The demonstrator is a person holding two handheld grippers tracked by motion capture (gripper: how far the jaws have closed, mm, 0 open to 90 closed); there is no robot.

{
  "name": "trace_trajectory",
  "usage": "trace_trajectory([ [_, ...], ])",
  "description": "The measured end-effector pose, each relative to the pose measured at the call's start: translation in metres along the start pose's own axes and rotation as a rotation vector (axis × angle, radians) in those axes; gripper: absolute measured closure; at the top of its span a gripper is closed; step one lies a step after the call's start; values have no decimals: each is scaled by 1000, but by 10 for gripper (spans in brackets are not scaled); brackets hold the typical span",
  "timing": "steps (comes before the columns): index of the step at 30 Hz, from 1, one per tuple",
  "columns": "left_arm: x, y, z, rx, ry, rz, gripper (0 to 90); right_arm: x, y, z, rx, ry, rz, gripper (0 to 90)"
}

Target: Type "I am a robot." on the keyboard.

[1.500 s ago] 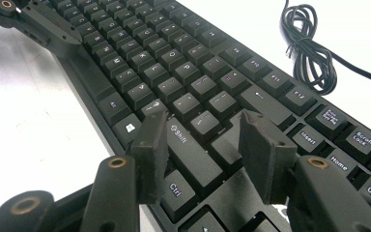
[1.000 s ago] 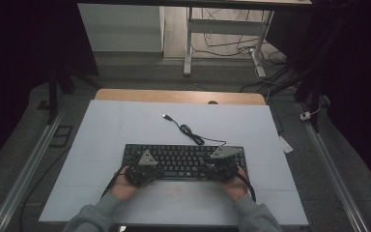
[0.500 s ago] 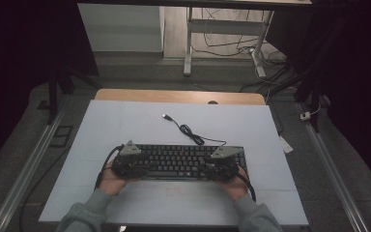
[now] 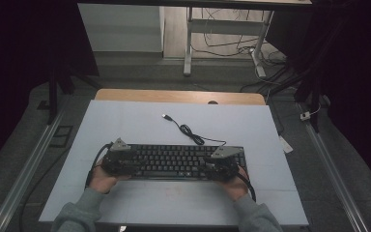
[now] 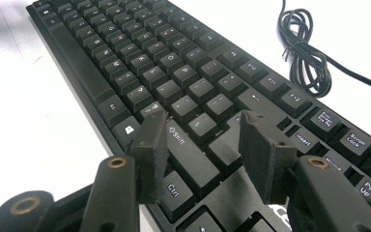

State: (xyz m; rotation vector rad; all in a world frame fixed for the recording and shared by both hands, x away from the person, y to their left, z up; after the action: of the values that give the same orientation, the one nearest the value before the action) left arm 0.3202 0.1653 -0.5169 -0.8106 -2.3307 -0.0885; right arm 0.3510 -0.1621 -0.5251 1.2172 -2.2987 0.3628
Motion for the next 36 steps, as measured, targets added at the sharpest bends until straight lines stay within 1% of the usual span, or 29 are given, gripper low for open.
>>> trace_trajectory([
  [8,1,2,0,2,0,-7,408,0,0,0,1,1,0,535],
  [17,-1,2,0,-10,1,-18,421,-1,0,0,2,3,0,534],
  [22,-3,1,-1,-17,-5,-26,463,-1,1,0,1,3,2,534],
  [28,-7,-2,-3,-43,-5,-25,528,-1,1,1,1,6,2,534],
  [36,-10,-5,-7,-52,-13,-25,641,-2,1,1,2,9,3,534],
])
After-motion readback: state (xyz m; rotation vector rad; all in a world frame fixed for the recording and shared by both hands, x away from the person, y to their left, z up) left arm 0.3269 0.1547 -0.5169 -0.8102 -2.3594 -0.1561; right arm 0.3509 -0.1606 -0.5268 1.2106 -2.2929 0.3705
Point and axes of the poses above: each handheld gripper's, and its own axes: x roughly backward along the jaws, z roughly out of its underside, y roughly to its left, the point moved 3 cm from there along -x, roughly forward along the jaws, and after that the axes turned 5 degrees about -y, right-handed, at the moved point
